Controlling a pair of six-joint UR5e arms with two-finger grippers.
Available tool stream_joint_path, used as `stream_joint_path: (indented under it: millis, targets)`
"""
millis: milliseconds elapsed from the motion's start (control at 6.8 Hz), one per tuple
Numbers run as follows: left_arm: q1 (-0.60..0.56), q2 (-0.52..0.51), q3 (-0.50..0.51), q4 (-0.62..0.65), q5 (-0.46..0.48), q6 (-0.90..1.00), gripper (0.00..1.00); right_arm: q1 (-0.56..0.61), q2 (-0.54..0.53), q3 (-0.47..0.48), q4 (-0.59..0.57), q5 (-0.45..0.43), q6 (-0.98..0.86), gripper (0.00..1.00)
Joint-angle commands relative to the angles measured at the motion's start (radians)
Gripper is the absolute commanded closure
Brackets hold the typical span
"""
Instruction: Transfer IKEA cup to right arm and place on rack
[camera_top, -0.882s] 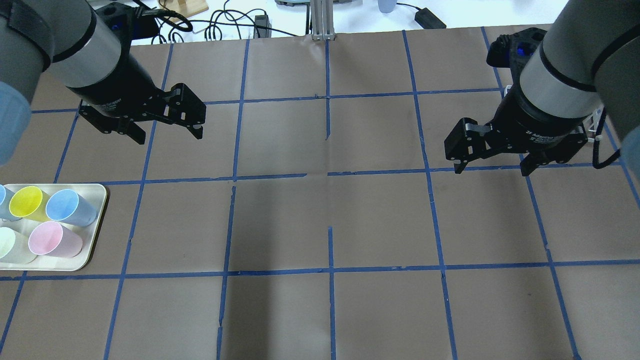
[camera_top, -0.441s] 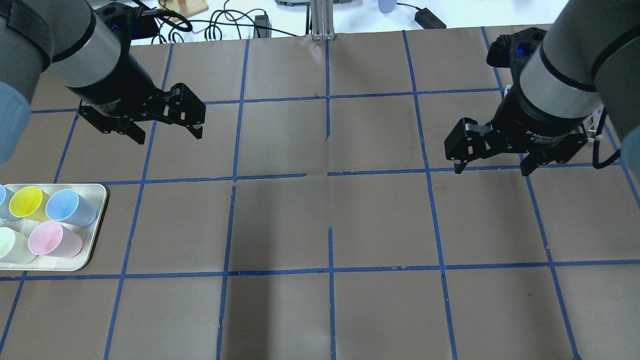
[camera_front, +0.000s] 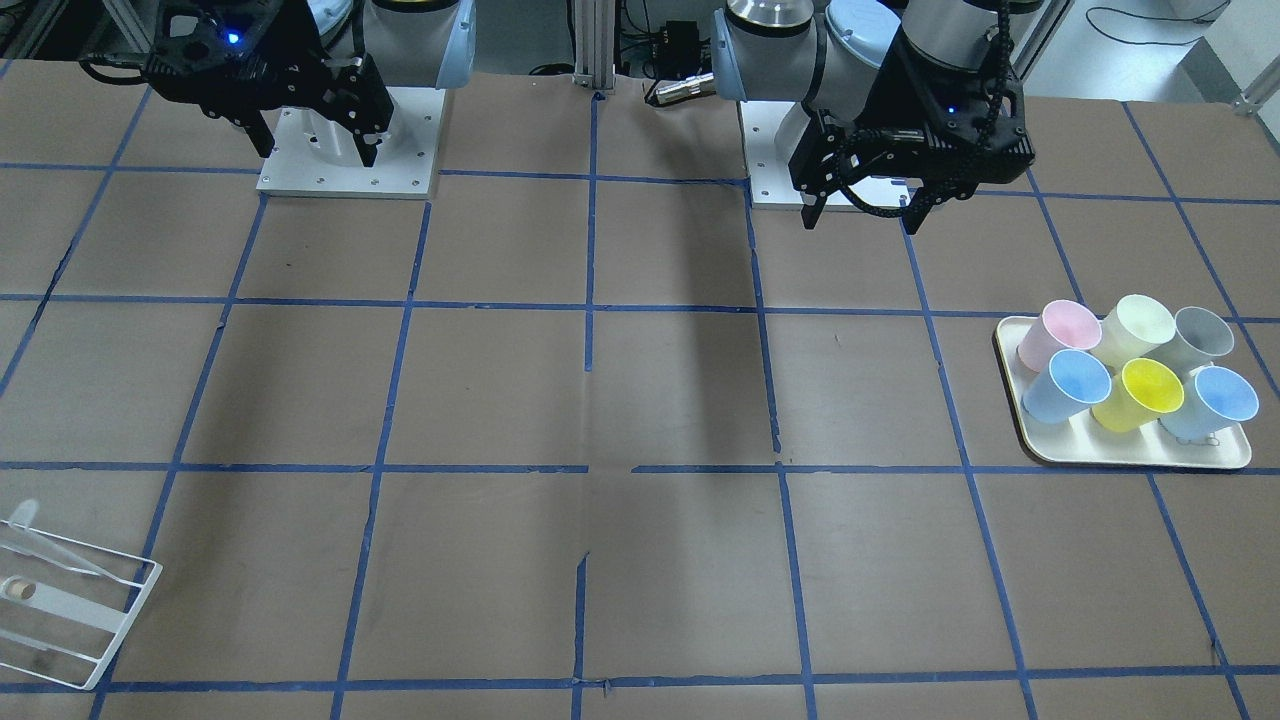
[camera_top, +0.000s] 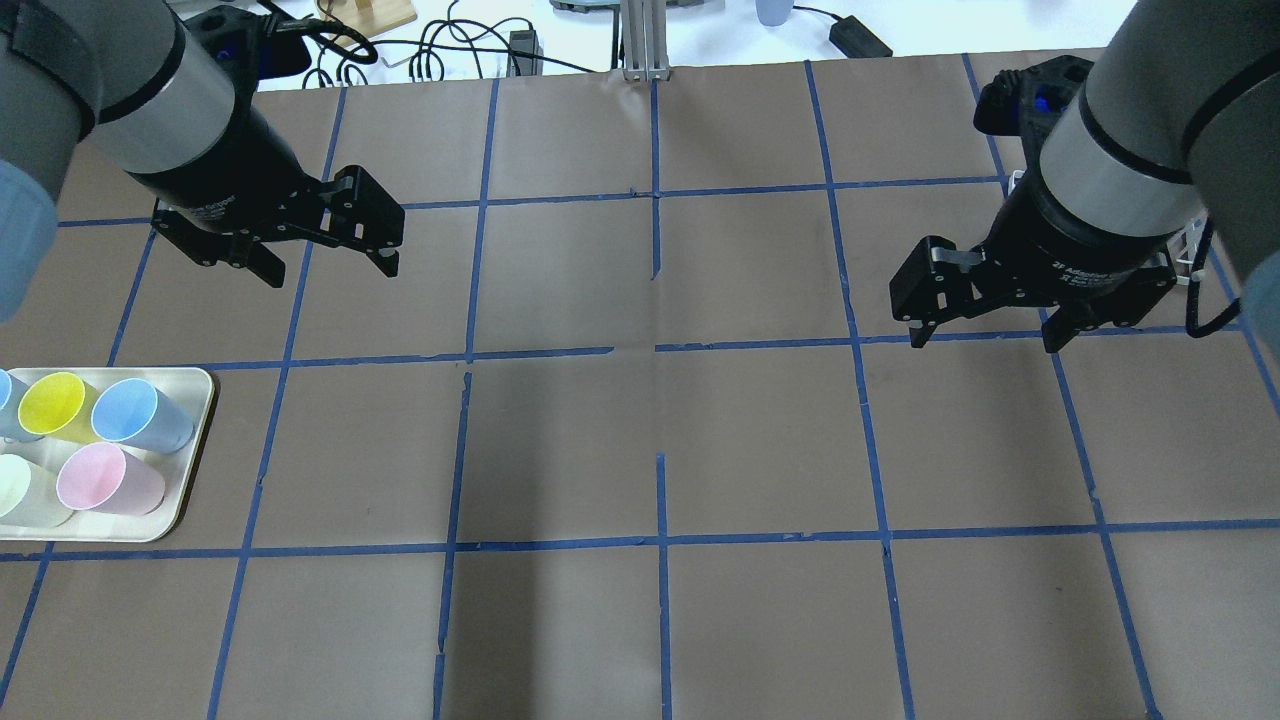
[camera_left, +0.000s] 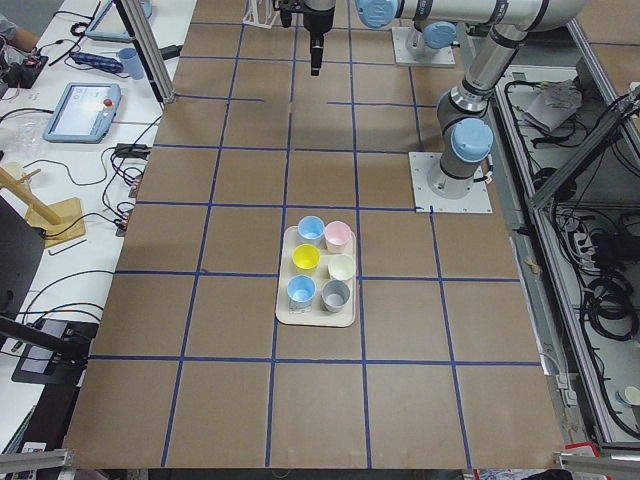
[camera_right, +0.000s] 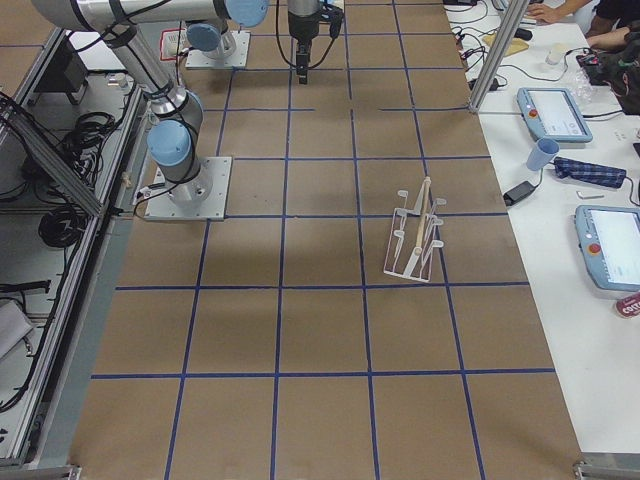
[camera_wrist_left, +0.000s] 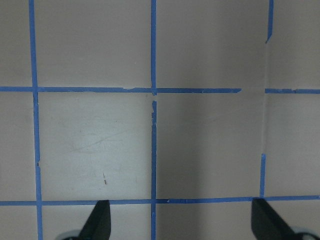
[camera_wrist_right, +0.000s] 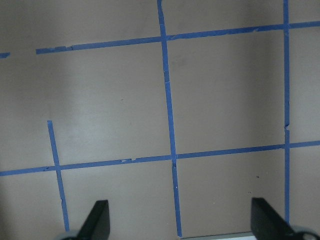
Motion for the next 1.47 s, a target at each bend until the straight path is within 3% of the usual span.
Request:
stream_joint_path:
  millis: [0, 147, 588, 882, 1029, 1324]
  targets:
    - [0.069, -0.003, -0.001, 0.021, 0.003, 0.185, 0.0, 0.0, -0.002, 0.0, 0.001, -0.001, 0.0, 0.0]
    - [0.16, -0.002, -0.004, 0.004, 0.0, 0.239, 0.0, 0.0, -0.002, 0.0, 0.001, -0.001, 0.0, 0.0]
    - [0.429, -0.017, -0.057, 0.018, -0.01, 0.63, 0.0, 0.0, -0.002, 0.0, -0.002, 0.001, 0.002, 0.0]
    - [0.517, -0.041, -0.1, 0.05, 0.005, 0.82, 0.0, 0.0, -0.005, 0.002, 0.004, 0.007, 0.002, 0.0]
    - [0.555, -0.052, -0.148, 0.096, 0.04, 0.83, 0.0, 0.0, 0.0, 0.0, 0.001, 0.01, 0.0, 0.0]
    - [0.681, -0.087, -0.267, 0.307, 0.042, 1.105, 0.0, 0.0, 0.002, 0.0, 0.027, 0.015, 0.002, 0.0]
